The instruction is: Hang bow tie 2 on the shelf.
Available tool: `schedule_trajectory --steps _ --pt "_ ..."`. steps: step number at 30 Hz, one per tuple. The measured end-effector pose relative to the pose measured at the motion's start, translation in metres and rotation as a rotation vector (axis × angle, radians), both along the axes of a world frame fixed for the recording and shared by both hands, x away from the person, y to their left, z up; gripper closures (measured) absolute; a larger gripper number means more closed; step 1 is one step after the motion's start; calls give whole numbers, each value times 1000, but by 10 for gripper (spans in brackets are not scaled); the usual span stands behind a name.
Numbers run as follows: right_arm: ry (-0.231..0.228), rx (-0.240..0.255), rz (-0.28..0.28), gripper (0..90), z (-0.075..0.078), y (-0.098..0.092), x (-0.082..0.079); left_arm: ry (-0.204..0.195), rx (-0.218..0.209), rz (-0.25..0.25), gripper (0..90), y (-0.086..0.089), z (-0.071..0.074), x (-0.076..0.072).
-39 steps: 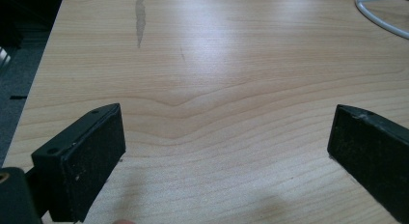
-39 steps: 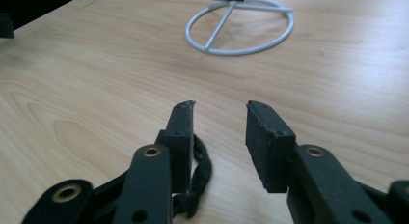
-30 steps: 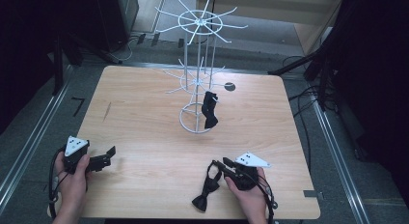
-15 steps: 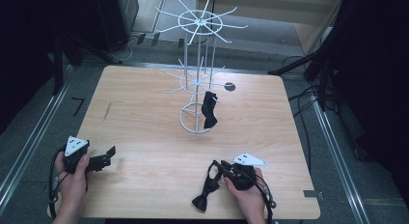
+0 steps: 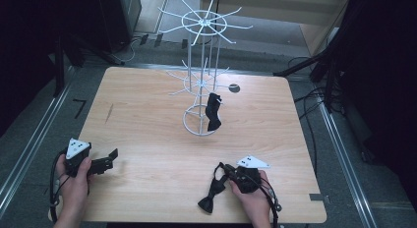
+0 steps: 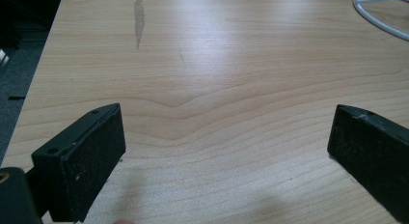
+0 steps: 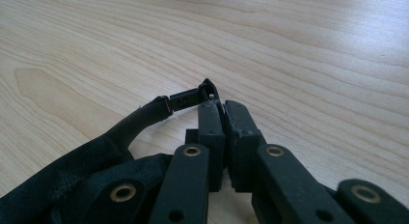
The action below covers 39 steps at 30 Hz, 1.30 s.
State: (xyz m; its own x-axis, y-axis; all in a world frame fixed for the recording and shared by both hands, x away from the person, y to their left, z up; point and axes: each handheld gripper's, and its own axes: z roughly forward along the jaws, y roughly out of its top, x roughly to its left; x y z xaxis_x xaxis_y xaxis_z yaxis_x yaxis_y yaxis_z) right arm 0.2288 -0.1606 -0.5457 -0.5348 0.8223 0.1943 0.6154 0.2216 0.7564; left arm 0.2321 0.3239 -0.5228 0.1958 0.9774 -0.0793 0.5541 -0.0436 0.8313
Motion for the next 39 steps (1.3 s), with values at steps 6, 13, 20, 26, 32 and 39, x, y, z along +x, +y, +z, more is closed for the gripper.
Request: schedule_trajectory --steps 6,13,20,26,32,39 --pt "-13 -3 6 894 2 -1 0 11 -4 -1 1 0 0 0" --pt "-71 23 -14 897 14 -6 -1 14 -14 3 1 1 -1 1" --pt "-148 23 -40 898 25 -10 -5 15 -12 4 1 0 0 1" --pt "-198 33 -61 900 34 -13 -7 15 -14 4 1 0 0 1" --pt "-228 44 -76 900 40 -15 -7 14 -12 3 1 0 0 1" --pt "-272 41 -88 900 49 -18 -8 15 -14 4 1 0 0 0"
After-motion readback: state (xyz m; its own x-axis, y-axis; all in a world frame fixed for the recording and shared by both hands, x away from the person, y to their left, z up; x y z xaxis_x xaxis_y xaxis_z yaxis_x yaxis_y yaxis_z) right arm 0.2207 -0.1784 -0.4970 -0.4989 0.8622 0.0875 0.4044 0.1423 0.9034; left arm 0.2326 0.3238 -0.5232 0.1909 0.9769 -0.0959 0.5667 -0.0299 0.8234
